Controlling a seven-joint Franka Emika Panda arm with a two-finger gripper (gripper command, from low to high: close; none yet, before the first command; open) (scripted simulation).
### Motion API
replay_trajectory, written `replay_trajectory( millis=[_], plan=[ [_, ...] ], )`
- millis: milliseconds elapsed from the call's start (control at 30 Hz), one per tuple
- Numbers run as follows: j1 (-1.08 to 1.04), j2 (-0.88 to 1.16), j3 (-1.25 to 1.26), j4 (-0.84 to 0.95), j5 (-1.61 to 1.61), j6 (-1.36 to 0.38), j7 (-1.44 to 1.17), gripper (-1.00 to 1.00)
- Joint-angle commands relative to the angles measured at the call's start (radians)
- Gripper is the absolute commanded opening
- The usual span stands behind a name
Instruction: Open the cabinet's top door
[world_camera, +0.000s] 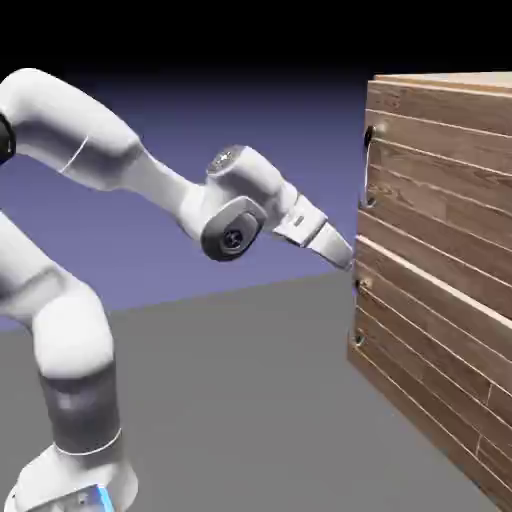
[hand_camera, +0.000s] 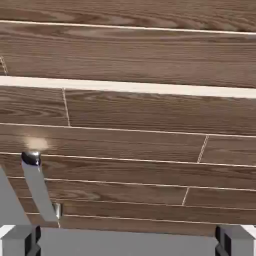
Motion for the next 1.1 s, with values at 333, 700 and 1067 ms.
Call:
replay_trajectory(
  millis=[333, 700, 1067],
  plan=[
    [-0.271, -0.232, 0.235, 0.089, 0.479, -0.108, -0.167, 0.00],
    [-0.542, -0.463, 0.470, 0.177, 0.957, -0.216, -0.334, 0.00],
    [-0.813, -0.695, 0.704, 0.266, 1.435, -0.324, -0.501, 0.00]
  ],
)
